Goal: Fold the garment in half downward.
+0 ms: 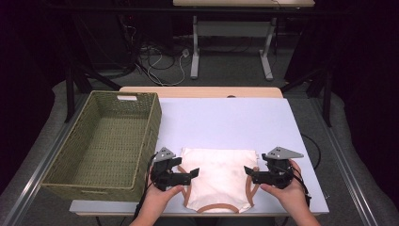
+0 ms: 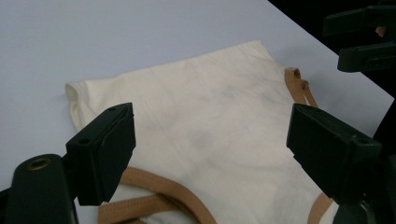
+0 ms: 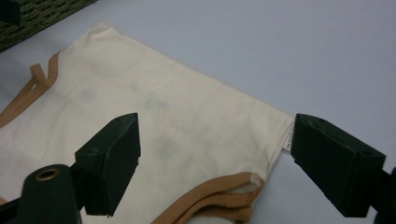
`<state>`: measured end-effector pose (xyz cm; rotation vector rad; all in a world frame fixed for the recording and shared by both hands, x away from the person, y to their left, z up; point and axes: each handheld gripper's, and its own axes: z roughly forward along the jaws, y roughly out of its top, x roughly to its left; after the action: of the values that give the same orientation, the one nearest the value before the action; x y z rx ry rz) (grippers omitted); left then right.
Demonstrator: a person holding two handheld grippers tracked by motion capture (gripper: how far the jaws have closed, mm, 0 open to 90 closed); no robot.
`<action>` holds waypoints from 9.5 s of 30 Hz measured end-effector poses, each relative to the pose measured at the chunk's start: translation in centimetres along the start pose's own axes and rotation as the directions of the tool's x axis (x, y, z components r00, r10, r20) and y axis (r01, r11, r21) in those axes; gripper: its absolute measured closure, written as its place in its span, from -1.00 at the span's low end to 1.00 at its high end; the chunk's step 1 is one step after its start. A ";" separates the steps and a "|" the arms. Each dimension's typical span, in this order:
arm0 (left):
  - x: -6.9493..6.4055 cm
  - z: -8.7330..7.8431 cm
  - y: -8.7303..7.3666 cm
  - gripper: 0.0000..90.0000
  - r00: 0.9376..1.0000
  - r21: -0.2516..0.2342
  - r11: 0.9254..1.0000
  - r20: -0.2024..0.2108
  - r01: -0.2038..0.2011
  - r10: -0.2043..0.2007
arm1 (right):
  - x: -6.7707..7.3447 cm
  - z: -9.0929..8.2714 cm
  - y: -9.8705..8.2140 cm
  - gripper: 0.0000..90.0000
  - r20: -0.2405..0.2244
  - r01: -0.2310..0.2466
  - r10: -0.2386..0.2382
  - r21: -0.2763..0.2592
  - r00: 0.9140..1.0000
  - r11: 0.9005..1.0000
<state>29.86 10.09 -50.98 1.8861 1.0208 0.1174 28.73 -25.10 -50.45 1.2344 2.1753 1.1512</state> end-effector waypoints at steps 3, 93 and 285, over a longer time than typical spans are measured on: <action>0.4 0.5 1.0 -0.60 1.000 0.022 1.000 -0.012 0.002 -0.002 | -0.3 0.4 0.7 -0.55 -0.001 0.002 -0.002 -0.006 1.000 1.000; 7.0 7.7 2.5 0.96 0.958 0.166 0.977 -0.271 0.136 -0.088 | -6.9 8.2 0.4 0.34 0.081 -0.188 0.178 0.139 0.981 0.972; 7.4 10.8 9.2 0.97 0.958 0.045 0.994 -0.271 0.104 -0.088 | 6.3 6.2 1.7 -0.36 -0.182 0.178 -0.180 -0.030 0.967 0.984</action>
<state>45.30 5.84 -52.07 1.9040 1.3108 0.2965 30.35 -16.46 -52.38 0.9343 2.3534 1.2442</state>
